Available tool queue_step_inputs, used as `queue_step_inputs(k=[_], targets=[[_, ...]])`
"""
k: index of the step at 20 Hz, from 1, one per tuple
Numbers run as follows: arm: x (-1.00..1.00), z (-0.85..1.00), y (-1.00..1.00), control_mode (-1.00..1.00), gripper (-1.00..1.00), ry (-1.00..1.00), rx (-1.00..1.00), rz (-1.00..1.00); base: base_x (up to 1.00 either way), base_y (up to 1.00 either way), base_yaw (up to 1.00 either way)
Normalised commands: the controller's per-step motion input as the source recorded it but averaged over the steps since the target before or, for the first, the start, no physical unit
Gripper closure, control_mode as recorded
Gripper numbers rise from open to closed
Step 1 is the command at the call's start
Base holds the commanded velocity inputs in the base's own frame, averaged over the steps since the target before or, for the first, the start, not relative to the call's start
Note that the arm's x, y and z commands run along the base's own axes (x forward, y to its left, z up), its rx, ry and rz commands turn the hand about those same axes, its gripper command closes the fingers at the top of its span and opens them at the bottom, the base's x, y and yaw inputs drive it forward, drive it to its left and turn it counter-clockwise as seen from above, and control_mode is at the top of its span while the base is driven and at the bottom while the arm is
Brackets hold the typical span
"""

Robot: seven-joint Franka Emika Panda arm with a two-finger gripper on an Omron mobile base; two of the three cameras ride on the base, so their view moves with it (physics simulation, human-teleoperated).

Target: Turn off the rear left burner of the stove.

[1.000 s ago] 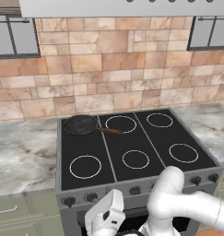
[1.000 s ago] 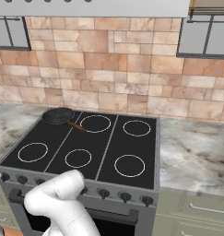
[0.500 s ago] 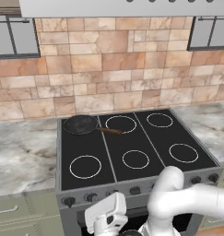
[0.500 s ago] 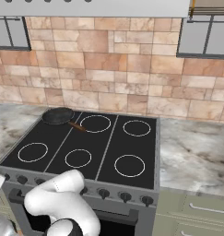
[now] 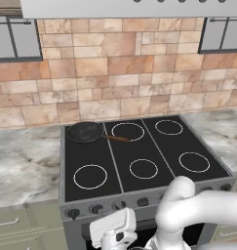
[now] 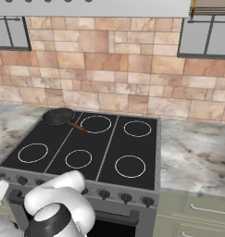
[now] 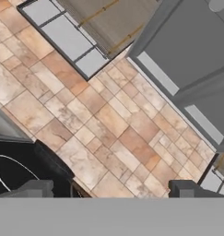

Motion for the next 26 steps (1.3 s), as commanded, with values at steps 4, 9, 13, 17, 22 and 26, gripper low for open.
queue_step_inputs(k=[4, 9, 13, 17, 22, 26], targets=[[0.00, -0.26, 0.00, -1.00, -1.00, 0.00, 0.06, 0.00, 0.00, 0.00, 0.00], [0.00, -0.23, 0.01, -1.00, -1.00, 0.00, 0.04, 0.00, 0.00, 0.00, 0.00], [0.00, -0.18, 0.02, -1.00, -1.00, 0.00, 0.00, 0.00, 0.00, 0.00, 0.00], [0.00, -0.15, 0.00, -1.00, -1.00, 0.02, 0.00, 0.00, 0.00, 0.00, 0.00], [0.00, -0.13, 0.00, -1.00, -1.00, 0.05, 0.00, 0.00, 0.00, 0.00, 0.00], [0.00, -0.04, 0.00, -1.00, -1.00, 0.07, 0.00, 0.00, 0.00, 0.00, 0.00]])
